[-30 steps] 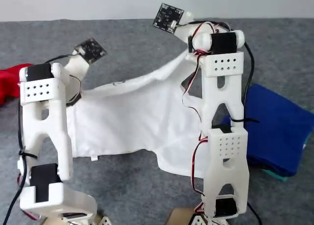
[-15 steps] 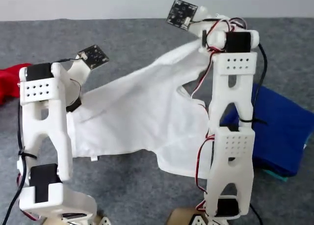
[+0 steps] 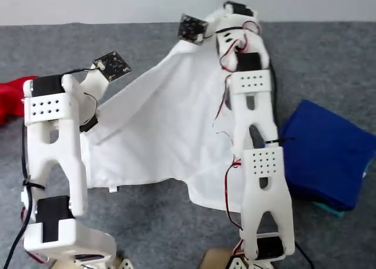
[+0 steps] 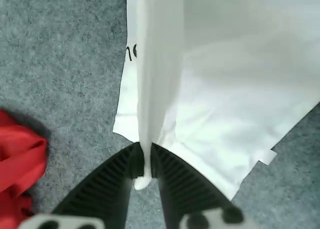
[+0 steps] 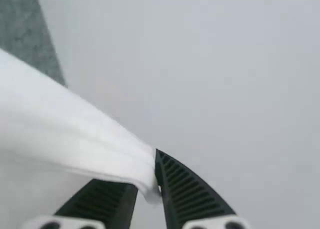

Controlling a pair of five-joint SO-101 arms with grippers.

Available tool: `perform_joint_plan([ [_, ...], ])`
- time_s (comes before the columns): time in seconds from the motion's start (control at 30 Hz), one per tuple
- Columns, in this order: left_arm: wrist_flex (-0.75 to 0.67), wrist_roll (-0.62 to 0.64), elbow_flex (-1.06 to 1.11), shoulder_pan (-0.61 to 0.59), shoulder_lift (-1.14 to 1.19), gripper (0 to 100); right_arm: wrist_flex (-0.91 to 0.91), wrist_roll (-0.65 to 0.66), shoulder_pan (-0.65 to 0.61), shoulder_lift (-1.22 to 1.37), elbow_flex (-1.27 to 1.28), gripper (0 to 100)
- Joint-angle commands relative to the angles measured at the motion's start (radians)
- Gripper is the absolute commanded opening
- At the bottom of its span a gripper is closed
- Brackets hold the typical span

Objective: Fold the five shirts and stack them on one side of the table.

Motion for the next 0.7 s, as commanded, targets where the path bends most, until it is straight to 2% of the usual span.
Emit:
perform_joint_plan([
  [0.0,-0.014,-0.006,-0.033,0.000,-0.060,0,-0.125,0.017,-0.035,0.007,-0.020,0.9],
  [0.37,-0.014,-0.006,-0.033,0.002,-0.060,0,-0.346,0.017,-0.076,0.061,-0.011,0.9],
  [0.67,-0.009,-0.005,-0.033,-0.012,-0.060,0,-0.417,0.018,0.030,0.025,-0.064,0.9],
])
